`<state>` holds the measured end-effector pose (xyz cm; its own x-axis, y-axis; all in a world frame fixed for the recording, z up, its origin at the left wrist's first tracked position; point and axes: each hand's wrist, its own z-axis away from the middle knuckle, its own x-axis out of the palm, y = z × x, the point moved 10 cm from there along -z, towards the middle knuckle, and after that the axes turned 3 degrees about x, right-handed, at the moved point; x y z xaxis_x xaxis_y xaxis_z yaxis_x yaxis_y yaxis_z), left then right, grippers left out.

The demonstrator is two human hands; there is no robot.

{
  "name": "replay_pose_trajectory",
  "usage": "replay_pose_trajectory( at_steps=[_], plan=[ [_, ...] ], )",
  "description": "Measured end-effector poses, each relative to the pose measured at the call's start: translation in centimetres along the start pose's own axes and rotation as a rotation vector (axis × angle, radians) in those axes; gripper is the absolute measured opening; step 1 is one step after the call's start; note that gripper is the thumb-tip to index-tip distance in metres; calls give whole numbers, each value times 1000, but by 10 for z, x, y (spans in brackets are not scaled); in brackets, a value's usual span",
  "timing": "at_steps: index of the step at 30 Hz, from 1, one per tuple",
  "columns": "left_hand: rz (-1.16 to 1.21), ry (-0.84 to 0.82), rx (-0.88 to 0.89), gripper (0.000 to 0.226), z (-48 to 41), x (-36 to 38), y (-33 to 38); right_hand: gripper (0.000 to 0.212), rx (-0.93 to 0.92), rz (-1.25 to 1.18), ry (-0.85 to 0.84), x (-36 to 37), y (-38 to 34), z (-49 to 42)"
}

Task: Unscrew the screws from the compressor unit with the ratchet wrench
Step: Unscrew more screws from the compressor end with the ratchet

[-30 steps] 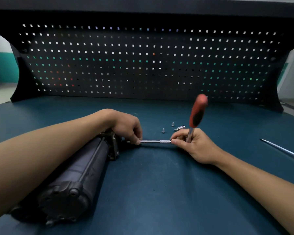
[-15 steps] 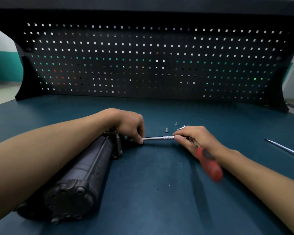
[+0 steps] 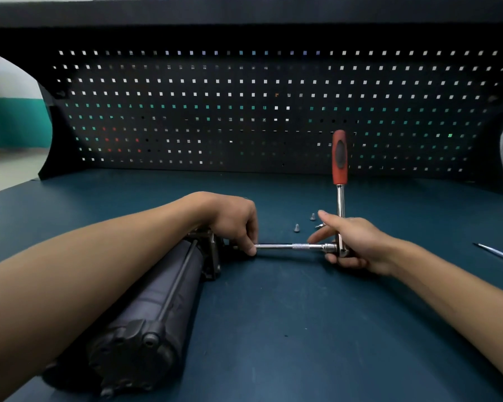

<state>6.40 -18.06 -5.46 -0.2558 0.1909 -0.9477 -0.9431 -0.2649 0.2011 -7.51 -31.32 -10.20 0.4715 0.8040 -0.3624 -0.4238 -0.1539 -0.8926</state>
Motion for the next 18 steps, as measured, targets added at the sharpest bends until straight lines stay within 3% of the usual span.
replay_pose_trajectory(
  at_steps=[8, 18],
  plan=[
    [36, -34, -16, 15, 4, 4, 3, 49, 127, -80, -183, 10, 8, 3],
    [31, -45, 29, 7, 5, 6, 12, 47, -230, 25, -61, 4, -6, 11]
  ],
)
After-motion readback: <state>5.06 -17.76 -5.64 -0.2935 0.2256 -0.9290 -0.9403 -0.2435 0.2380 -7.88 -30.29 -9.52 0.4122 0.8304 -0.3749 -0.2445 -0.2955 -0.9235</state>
